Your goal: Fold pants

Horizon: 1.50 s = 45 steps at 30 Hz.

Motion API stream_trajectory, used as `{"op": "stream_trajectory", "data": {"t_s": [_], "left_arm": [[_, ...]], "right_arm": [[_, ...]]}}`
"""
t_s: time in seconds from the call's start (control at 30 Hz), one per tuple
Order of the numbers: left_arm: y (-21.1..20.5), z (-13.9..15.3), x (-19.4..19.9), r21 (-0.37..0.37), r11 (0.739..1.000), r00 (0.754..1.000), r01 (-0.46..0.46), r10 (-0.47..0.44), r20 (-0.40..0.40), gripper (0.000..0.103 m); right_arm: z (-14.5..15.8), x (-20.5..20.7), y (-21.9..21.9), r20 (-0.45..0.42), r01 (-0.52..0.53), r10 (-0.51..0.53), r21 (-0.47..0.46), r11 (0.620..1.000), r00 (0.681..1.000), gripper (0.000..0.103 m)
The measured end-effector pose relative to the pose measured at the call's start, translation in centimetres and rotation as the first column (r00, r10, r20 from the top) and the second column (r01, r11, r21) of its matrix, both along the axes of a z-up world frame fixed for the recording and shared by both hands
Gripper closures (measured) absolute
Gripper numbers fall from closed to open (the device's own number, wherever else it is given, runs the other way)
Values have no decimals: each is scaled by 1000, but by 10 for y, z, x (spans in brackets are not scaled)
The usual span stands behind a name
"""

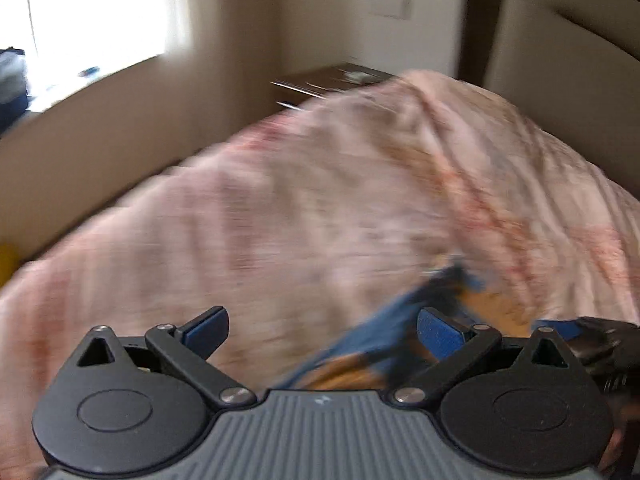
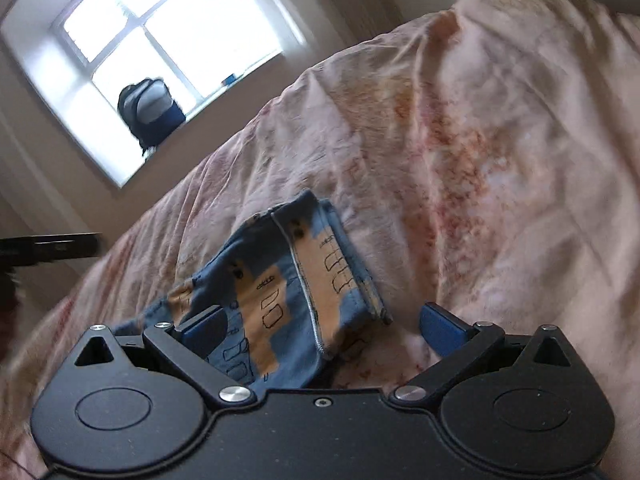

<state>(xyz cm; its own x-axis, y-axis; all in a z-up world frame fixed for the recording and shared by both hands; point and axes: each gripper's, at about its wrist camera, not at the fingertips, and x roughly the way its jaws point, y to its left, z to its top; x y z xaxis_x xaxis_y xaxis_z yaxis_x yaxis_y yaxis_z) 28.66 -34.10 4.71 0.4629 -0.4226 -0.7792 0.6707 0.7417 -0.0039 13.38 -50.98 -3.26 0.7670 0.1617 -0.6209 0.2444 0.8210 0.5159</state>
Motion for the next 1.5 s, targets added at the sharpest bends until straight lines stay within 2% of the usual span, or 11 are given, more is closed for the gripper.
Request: {"op": "stream_trajectory", "data": {"t_s": [0.23,0.4,0.67,0.83,0.97,1.13,1.2,1.3,1.33,1.4,1.5], "left_arm": [[-74,-73,20,145,984,994,101,-106,23,0],[-85,-88,21,154,977,986,150,-159,43,0],[-97,-72,22,191,974,990,122,-133,46,0],[-93,-48,7,159,987,997,4,-17,82,0],[-91,-26,-1,81,997,1000,-1,-1,26,0],[-96,-7,20,-72,997,978,-39,23,-208,5],[-97,-10,33,-88,987,936,-134,97,-338,13],[-95,-19,44,-64,958,829,-279,207,-519,19],[-95,-22,45,-66,953,810,-295,213,-546,21],[-98,-24,44,-59,954,806,-293,213,-552,21],[-109,-25,38,-6,969,840,-249,213,-499,26]], "right_arm": [[-5,-3,1,45,-9,10,-24,1000,999,2],[-5,-10,-2,54,31,-30,-14,999,998,25],[-8,-18,-15,40,119,-123,95,988,992,76],[-5,-20,-14,57,116,-122,89,989,991,85],[6,-21,-2,94,82,-82,0,997,992,86],[16,-19,14,131,28,-13,-116,993,991,86],[19,-19,20,140,14,9,-160,987,990,86],[21,-19,28,150,-15,48,-215,976,987,86],[22,-18,30,148,-29,64,-228,973,987,86],[22,-17,35,143,-52,91,-255,965,986,86],[23,-16,43,138,-82,129,-301,950,982,86]]}}
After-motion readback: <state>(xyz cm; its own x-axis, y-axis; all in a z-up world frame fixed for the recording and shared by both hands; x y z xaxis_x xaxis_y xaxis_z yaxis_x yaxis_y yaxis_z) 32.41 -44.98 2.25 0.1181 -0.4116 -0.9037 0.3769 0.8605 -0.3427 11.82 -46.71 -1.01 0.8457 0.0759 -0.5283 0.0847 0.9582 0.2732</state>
